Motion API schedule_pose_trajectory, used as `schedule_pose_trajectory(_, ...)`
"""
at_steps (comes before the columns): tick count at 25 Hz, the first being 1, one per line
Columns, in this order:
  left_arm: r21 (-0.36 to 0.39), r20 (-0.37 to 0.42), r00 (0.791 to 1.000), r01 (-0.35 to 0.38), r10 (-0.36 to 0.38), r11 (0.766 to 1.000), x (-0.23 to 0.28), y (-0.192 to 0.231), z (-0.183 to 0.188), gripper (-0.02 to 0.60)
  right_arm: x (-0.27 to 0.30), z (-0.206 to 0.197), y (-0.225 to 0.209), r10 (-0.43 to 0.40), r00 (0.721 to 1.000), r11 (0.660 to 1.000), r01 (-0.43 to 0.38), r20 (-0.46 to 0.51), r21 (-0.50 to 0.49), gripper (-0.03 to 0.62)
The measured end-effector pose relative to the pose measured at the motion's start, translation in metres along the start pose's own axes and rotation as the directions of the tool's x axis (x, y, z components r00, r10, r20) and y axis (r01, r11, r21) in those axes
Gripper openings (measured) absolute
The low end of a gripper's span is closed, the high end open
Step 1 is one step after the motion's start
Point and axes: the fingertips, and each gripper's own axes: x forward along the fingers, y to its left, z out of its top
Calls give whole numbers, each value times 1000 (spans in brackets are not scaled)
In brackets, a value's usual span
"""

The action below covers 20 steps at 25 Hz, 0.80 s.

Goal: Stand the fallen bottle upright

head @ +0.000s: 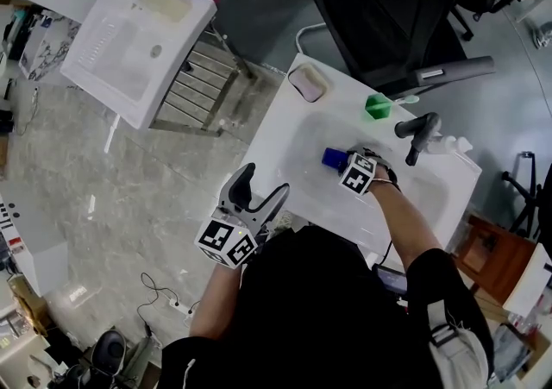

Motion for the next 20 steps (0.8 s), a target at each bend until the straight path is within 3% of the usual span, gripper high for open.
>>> schedule_pose_trajectory(5, 17, 1, 1000, 29, -29, 999, 1, -6, 3, 390, -11, 4, 5, -129, 987, 992, 128, 98, 18, 288)
schedule_pose_trajectory(9, 32, 4, 999, 54, -54, 998, 1, -8, 7, 388, -42, 30, 20, -146, 946, 987, 117, 290, 113, 288)
schedule_pose_trajectory(15, 55, 3, 993, 117, -118, 992, 8, -19, 10, 388, -102, 53, 22, -240, 817, 947, 78, 524, 312, 281)
schedule_pose_trajectory(20, 76, -9, 983, 184, -184, 980, 16, -33, 11, 388, -150, 58, 19, -357, 693, 895, 61, 626, 442, 276)
